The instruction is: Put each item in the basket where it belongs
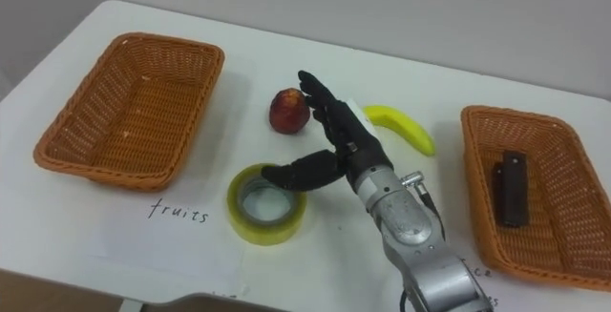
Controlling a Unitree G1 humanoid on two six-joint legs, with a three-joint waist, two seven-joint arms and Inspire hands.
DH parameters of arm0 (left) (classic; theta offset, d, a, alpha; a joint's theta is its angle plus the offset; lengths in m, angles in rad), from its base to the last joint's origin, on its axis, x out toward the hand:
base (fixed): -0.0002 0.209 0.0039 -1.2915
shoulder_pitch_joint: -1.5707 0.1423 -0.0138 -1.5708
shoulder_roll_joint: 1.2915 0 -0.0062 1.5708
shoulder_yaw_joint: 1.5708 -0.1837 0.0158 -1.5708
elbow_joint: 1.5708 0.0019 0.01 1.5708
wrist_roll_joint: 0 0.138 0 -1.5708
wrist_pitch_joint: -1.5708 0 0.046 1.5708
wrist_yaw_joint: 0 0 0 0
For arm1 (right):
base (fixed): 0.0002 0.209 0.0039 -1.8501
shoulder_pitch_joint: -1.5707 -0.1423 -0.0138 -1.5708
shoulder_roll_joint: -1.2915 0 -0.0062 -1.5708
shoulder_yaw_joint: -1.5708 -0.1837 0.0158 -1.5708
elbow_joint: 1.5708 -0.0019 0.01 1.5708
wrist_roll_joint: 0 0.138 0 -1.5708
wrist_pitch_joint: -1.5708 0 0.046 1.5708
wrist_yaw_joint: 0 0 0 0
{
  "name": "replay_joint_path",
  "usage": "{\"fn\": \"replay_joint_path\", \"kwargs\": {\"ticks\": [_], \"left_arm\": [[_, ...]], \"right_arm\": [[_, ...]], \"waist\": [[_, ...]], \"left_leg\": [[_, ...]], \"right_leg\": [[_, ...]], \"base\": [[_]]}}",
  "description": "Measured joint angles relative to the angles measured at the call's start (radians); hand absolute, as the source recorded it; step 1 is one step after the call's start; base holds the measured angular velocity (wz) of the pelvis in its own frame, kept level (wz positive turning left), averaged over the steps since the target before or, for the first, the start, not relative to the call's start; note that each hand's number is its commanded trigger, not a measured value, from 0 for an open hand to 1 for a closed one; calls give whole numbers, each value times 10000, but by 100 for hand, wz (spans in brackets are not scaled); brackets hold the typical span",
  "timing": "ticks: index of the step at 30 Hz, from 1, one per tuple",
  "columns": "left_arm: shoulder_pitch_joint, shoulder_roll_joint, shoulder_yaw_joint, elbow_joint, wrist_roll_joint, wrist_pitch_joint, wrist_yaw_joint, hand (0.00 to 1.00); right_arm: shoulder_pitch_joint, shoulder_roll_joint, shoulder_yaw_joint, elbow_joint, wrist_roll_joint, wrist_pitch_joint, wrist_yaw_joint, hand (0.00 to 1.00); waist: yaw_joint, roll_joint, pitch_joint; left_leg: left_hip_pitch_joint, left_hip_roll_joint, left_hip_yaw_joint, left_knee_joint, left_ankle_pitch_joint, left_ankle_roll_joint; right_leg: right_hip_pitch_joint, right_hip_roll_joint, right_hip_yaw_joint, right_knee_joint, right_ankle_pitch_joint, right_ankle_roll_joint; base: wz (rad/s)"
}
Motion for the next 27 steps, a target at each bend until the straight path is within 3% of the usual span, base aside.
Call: {"fn": "replay_joint_path", "kwargs": {"ticks": [2, 8, 15, 22, 27], "left_arm": [[53, -10, -52, -20, -7, 0, 70, 0], [141, -13, -91, -252, -13, -33, 215, 0], [190, -39, -276, -243, -23, -48, 337, 0], [226, -104, -285, -254, -19, -148, 395, 0], [270, -104, -253, -418, -7, -195, 525, 0]], "right_arm": [[0, 66, 5, 142, -29, -3, 58, 0], [74, 386, 148, 408, -378, -2, 219, 0], [124, 428, 177, 648, -613, -2, 462, 0], [124, 427, 174, 672, -683, -2, 463, 0], [162, 426, 170, 671, -879, -2, 462, 0]], "waist": [[2, 38, -46], [-15, 41, -44], [-10, 36, -35], [-10, 65, -6], [1, -13, 58]], "left_leg": [[36, 1, 6, 1, 3, -4], [56, -5, 7, -27, 28, -6], [62, -51, -13, -170, 30, -8], [65, -75, -16, -148, 35, -1], [29, -84, -18, -153, 36, 1]], "right_leg": [[29, 2, 15, 10, 0, -1], [39, 3, 40, 14, 4, -7], [17, 44, 26, 13, 5, -8], [10, 12, 46, -24, 4, -6], [2, 7, 50, -107, 3, -4]], "base": [[0], [0], [0], [0], [0]]}}
